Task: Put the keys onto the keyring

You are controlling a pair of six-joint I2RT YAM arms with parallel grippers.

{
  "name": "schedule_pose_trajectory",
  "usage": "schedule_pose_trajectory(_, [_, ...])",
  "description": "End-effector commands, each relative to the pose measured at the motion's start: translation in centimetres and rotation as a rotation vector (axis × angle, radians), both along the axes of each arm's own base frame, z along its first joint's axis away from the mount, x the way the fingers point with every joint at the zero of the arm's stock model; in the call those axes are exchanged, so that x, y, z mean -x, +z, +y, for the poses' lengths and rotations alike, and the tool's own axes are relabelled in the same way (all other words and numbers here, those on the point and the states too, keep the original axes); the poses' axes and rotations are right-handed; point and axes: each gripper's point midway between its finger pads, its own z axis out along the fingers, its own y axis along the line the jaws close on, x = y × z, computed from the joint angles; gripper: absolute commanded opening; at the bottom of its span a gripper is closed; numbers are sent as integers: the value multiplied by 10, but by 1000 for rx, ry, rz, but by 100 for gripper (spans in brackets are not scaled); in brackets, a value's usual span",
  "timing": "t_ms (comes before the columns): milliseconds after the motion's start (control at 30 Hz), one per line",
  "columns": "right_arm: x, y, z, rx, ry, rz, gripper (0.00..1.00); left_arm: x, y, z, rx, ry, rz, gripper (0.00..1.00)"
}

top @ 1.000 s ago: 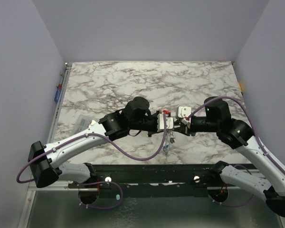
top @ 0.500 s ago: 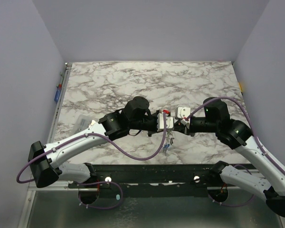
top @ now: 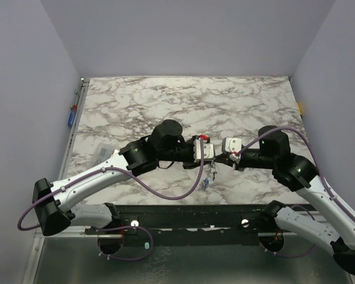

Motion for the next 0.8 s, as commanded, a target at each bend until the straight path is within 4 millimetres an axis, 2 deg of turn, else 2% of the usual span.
schedule_pose_trajectory(0, [-2,31,5,-87,16,-117,1,2,38,13,97,43,-59,45])
schedule_pose_trajectory(200, [7,51,12,-164,69,-146,0,6,54,30,137,85,-69,49])
schedule_pose_trajectory(333, [15,69,16,-229,116,-175,1,12,59,34,157,78,-57,49])
schedule_pose_trajectory(600, [29,88,26,-329,194,-169,1,23,65,35,194,36,-37,42])
schedule_pose_trajectory(767, [33,91,28,-347,213,-152,1,24,66,34,205,31,-47,38])
